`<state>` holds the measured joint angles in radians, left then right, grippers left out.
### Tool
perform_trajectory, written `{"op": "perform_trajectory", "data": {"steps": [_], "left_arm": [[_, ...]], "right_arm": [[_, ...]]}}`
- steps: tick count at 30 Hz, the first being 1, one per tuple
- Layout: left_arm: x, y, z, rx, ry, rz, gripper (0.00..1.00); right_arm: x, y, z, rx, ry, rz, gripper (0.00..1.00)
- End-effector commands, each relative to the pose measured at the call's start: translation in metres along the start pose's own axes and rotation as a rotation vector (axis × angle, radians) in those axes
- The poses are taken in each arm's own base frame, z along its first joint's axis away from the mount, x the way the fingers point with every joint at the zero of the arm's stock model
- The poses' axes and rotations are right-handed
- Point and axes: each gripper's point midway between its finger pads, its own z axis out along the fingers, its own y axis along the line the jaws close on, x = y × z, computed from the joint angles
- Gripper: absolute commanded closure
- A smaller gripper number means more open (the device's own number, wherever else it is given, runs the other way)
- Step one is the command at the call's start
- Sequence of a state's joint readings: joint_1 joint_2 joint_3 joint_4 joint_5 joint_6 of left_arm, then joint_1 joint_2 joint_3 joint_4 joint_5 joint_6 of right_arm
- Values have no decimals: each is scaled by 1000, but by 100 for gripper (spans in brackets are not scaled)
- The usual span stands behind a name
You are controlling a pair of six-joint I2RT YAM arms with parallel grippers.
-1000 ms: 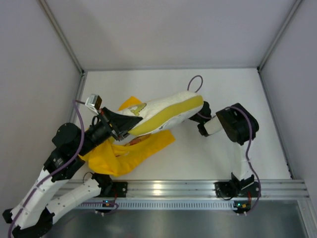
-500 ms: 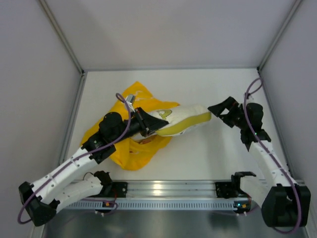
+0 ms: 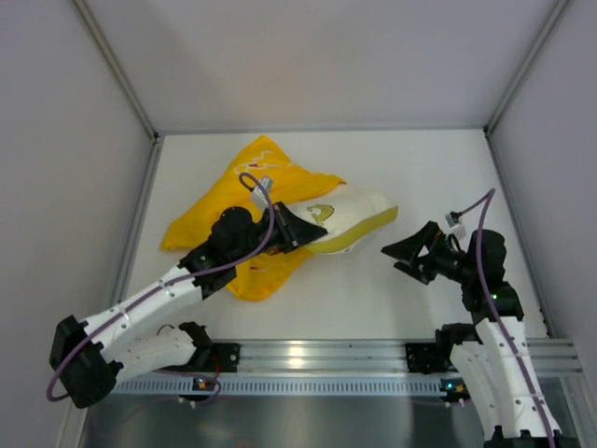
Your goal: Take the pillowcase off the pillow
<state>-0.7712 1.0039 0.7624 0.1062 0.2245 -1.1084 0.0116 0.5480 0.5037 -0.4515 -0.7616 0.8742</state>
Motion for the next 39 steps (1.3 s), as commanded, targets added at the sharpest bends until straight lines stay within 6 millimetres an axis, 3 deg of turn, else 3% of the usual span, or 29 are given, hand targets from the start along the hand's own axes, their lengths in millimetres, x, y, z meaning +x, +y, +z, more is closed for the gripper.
{"op": "perform_trajectory", "data": {"steps": [1, 6, 13, 17, 27, 31, 33, 34, 36, 37, 38, 39], "left_arm": [[-8, -24, 6, 137, -58, 48, 100], [1, -28, 14, 161, -57, 45, 100], [18, -39, 21, 193, -30, 54, 100], [25, -39, 23, 199, -18, 53, 100], [41, -41, 30, 222, 25, 60, 100], [60, -38, 38, 220, 87, 70, 100], [70, -31, 42, 210, 116, 72, 100], [76, -29, 41, 210, 141, 77, 91], [80, -23, 39, 184, 154, 98, 41], [76, -19, 38, 155, 130, 113, 11], [78, -4, 34, 82, 138, 148, 1], [71, -7, 26, 66, 117, 167, 1]], "right_arm": [[12, 37, -9, -159, 76, 117, 0], [7, 48, -6, -163, 120, 175, 1], [12, 69, 18, -225, 181, 227, 1], [5, 82, 26, -288, 155, 277, 1], [12, 77, 61, -254, 210, 378, 1], [0, 81, 78, -255, 175, 368, 0], [-7, 79, 86, -234, 153, 361, 7], [-14, 77, 89, -227, 112, 334, 15], [-31, 66, 91, -179, 24, 319, 97], [-38, 57, 90, -136, -13, 312, 100], [-44, 46, 89, -88, -48, 242, 100], [-59, 33, 84, -6, -106, 233, 100]]}}
